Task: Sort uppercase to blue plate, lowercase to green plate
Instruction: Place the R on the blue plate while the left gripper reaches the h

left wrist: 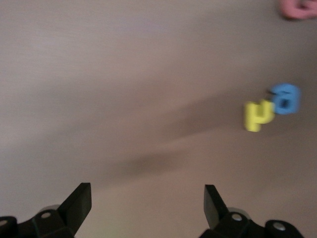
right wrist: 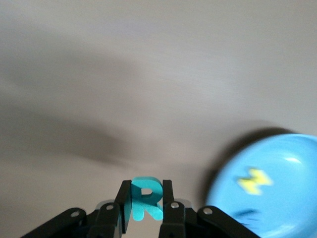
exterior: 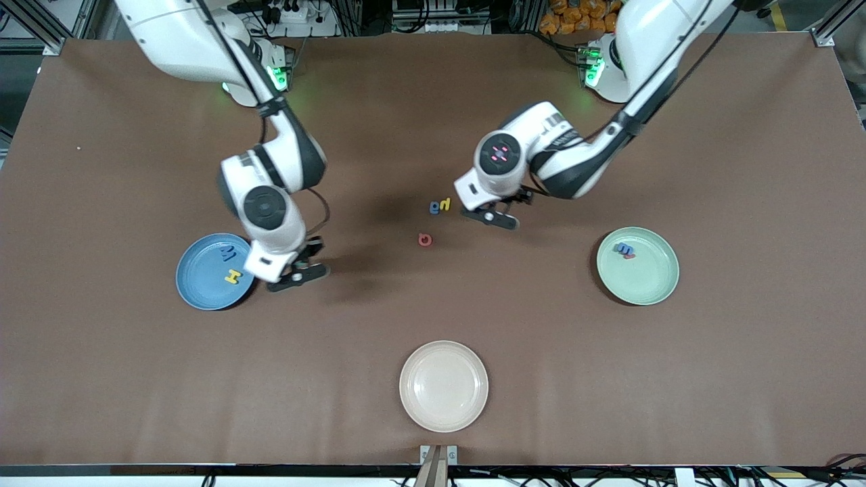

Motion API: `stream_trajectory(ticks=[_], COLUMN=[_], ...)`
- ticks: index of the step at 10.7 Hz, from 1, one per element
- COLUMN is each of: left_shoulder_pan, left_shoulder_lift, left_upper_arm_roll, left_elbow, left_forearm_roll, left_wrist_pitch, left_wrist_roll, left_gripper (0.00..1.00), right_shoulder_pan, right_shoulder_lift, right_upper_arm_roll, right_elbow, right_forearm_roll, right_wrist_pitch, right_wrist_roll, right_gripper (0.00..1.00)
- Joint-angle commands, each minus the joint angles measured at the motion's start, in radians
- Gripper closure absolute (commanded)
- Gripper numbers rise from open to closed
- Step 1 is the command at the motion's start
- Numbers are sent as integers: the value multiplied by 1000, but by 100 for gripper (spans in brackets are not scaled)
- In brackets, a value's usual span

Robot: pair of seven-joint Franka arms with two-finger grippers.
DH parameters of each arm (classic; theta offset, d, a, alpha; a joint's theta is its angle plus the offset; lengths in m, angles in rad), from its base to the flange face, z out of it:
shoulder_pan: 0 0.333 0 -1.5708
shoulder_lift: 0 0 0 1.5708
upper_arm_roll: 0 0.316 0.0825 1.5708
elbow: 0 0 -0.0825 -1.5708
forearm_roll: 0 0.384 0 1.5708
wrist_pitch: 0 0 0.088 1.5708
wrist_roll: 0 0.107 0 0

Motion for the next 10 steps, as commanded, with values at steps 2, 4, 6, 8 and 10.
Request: stream_trajectory(ticks=[2,4,6,8,10], left_shoulder_pan=[-106,-140,-143,-157,-169], left_shoulder_lift=[77,97,109,123,132], left_upper_arm_roll=[10,20,20,42,59], left_elbow=[4,3,6,6,7], left_forearm_roll=[88,140,176,202,205], left_wrist_pitch=[126,134,141,201,241], left_wrist_roll=[-103,-111,-111,-111,-111], left_gripper=[0,10,22,26,28], right_shoulder_pan=[-15,-52,-66,-64,-63], right_shoulder_lift=[-28,-10,19,18,15], right_upper_arm_roll=[-191,-228,-226,-226,-226], right_elbow=[-78,-110,-137,-135,-134], right_forearm_roll=[26,39,40,54,56], right_wrist_pitch=[18,111,177,175,175], right_wrist_roll=[-317,-409,-411,-409,-406], right_gripper=[86,81,48,33,31])
